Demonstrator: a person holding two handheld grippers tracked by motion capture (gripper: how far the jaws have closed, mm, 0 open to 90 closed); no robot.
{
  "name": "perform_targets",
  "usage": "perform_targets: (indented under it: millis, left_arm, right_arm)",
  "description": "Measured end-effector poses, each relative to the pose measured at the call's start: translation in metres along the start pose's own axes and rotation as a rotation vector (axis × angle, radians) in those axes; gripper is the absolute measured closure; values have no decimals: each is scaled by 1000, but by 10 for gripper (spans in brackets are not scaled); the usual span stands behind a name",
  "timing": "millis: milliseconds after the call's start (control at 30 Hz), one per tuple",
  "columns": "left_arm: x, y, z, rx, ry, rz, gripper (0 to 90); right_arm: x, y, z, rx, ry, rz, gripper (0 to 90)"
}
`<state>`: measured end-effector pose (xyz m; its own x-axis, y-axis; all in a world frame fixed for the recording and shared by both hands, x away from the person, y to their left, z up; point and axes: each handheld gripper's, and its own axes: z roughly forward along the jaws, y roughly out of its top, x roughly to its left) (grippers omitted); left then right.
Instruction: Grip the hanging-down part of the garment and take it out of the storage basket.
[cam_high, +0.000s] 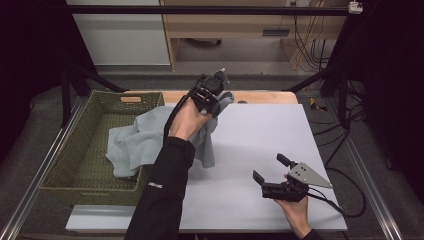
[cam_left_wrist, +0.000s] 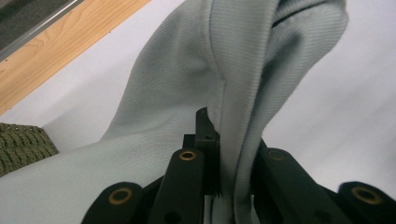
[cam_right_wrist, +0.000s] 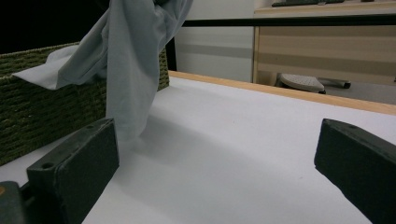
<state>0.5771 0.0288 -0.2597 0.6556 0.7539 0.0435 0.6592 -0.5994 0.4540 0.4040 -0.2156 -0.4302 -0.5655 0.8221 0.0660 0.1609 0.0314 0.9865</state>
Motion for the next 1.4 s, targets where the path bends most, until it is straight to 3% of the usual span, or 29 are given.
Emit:
perform_targets:
  millis: [200,300,367,400,467,633,967,1067,1133,1400]
  left_arm:
    - [0,-1,-1,0,-6,-2,827]
    - [0,-1,-3,-4,0,1,827]
    - [1,0,-5,-5,1,0,827]
    - [1,0,-5,-5,2,0,827]
    - [1,0,-5,-6,2,0,827]
    - [2,0,-5,-2,1,0,827]
    - [2,0,-5,-1,2,5,827]
    - [2,0,-5,3,3,6,827]
    - [2,0,-5,4,5,7,827]
    - [1,0,-5,10,1,10,827]
  right_arm:
    - [-2,1,0,6,2,-9,4]
    - [-4,0,1,11,10,-42,4]
    - [-3,1,1,15,9,-29,4]
    - [1,2,2,13,9,14,4]
    - [0,4,4,2,4,-9,4]
    - [3,10,5,0,11,-6,4]
    - [16,25,27,-17,50,-26,4]
    - [24,29,37,-22,73,-5,4]
    - [26,31,41,-24,72,-25,4]
    - [37,38,57,-30,79,-20,4]
